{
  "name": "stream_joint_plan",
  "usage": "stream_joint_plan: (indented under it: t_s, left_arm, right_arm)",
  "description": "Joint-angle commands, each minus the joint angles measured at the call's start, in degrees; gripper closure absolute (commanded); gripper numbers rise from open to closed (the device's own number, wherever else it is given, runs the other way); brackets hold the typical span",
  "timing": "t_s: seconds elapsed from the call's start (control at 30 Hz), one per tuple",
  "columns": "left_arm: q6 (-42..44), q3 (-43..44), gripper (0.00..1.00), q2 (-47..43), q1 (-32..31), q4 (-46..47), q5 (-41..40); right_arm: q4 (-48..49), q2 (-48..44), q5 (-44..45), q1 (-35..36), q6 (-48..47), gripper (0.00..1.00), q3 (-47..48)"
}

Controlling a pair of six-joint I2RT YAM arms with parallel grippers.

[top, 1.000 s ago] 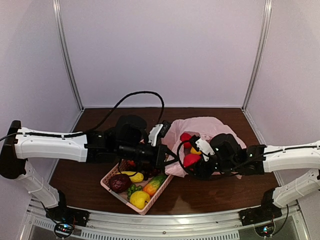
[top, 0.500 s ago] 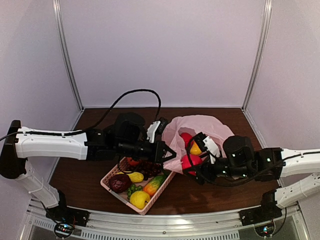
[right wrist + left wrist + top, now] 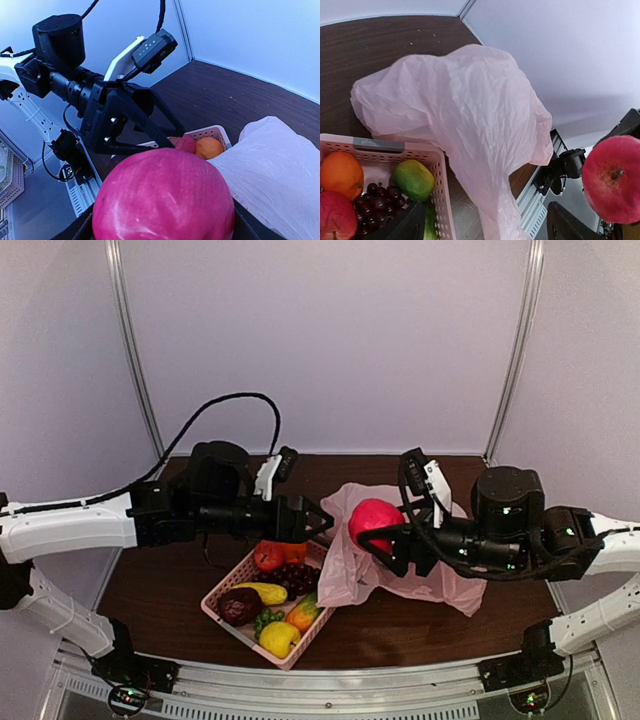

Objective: Untie the knot of the plastic bag and take out the fruit
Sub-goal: Pick up the fake fruit from the takeout bag, then place the fake fruit in the bin.

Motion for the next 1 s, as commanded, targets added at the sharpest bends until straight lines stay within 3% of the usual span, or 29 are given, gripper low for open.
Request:
stream_joint_plan:
  t_s: [0.0, 0.2, 0.37, 0.53, 0.63, 0.97]
  left_arm:
    - [4.6, -2.0, 0.14, -5.8, 6.3, -6.8, 0.3]
    - [18.1, -4.2, 0.06, -13.3, 19.6, -16.6, -1.6]
    - [26.1, -8.2, 0.06, -17.1, 38.4, -18.9, 6.9]
    - [32.5, -10.1, 0.05, -18.4, 49.8, -19.0, 11.6]
    - [34.8, -12.4, 0.05, -18.7, 53.1, -17.9, 10.3]
    - [35.5, -14.0, 0.05, -25.1, 53.5, -17.8, 1.7]
  right_arm:
    - [-2.8, 4.2, 2.9, 2.8, -2.1, 0.41, 4.9]
    - [-6.4, 12.1, 6.9, 5.5, -1.7, 0.41, 11.3]
    - [-11.0, 20.2, 9.5, 8.6, -1.8, 0.41, 18.5]
    - [-18.0, 30.7, 13.3, 10.2, 0.9, 0.41, 28.4]
    - [-24.3, 38.2, 14.8, 11.0, 2.6, 0.41, 36.9]
    - [-34.2, 56.9, 12.6, 9.6, 10.2, 0.40, 55.2]
